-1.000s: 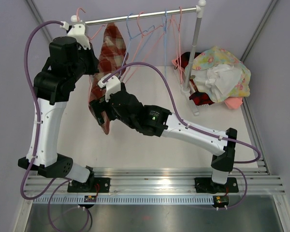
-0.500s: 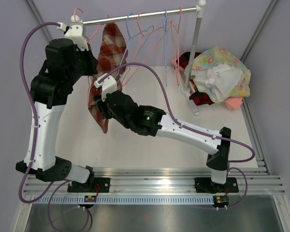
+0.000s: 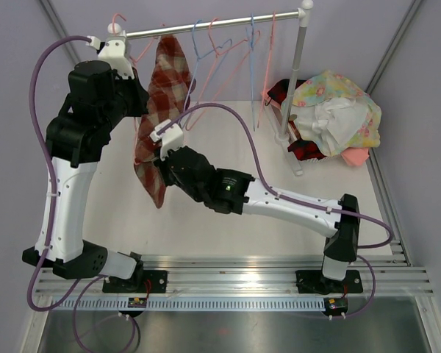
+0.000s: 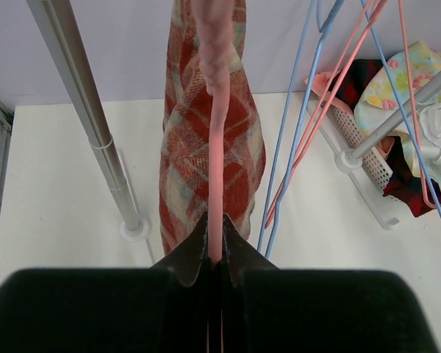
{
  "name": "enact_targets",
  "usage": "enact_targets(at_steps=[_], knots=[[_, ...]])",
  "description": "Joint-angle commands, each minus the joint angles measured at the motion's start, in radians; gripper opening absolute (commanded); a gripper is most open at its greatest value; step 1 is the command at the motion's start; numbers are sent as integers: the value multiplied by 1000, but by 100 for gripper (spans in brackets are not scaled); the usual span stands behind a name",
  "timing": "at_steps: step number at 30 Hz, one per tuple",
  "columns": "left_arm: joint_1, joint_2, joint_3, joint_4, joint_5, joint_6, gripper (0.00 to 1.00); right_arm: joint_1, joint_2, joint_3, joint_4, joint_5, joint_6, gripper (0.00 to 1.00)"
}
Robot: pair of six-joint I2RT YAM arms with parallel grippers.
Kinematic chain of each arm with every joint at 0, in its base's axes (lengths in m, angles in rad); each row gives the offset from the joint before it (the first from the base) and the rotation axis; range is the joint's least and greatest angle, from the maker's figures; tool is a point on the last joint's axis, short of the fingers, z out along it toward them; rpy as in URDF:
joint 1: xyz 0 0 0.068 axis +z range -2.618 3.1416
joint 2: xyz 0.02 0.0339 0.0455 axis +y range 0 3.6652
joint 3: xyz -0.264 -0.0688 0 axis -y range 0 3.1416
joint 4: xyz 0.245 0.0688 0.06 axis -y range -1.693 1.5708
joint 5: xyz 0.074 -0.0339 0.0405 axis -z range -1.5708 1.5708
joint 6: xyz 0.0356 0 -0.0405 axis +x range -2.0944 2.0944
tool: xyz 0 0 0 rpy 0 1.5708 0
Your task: Remove the skirt from the hanger
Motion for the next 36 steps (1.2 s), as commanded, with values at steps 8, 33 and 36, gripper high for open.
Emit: enact_targets(at_steps=[8,33,36], knots=[[1,-12,-15,94,-185,88,0,8,-552,-440,25,341,1,0],[30,-1,-36,114,-103,82,0,-16,-952,-584,109,759,-555,0],[7,-23,-48,130,-46,85,0,-213,-885,-506,6,597,-431,0]])
